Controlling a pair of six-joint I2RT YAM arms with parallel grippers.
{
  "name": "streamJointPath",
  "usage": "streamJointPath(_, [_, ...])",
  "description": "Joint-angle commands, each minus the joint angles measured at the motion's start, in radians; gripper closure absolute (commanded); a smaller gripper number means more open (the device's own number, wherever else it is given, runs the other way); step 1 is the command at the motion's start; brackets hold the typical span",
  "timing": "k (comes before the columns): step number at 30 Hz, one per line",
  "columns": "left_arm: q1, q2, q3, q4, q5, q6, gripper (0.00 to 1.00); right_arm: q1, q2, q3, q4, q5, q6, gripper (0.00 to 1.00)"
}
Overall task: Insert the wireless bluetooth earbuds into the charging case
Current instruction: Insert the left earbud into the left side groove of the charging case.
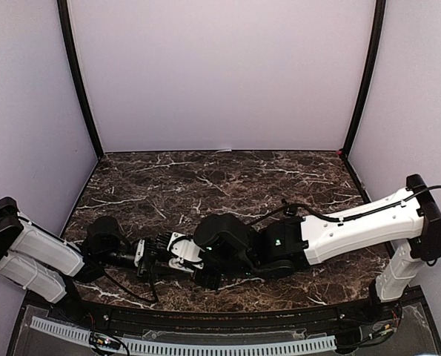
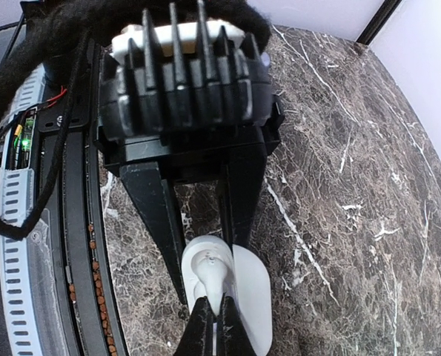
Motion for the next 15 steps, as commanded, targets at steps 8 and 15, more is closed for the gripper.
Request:
streamJointPath(8, [-0.004,-0.005,0.019,0.0,0.005,0.004,1.0,0.04,0.065,0.072,-0.039,0.128,-0.03,0.97])
streamJointPath(15, [-0.004,-0.004,0.021,-0.002,0.004,0.003,1.0,0.044,0.062,0.075,-0.038,0.14,-0.037,0.89])
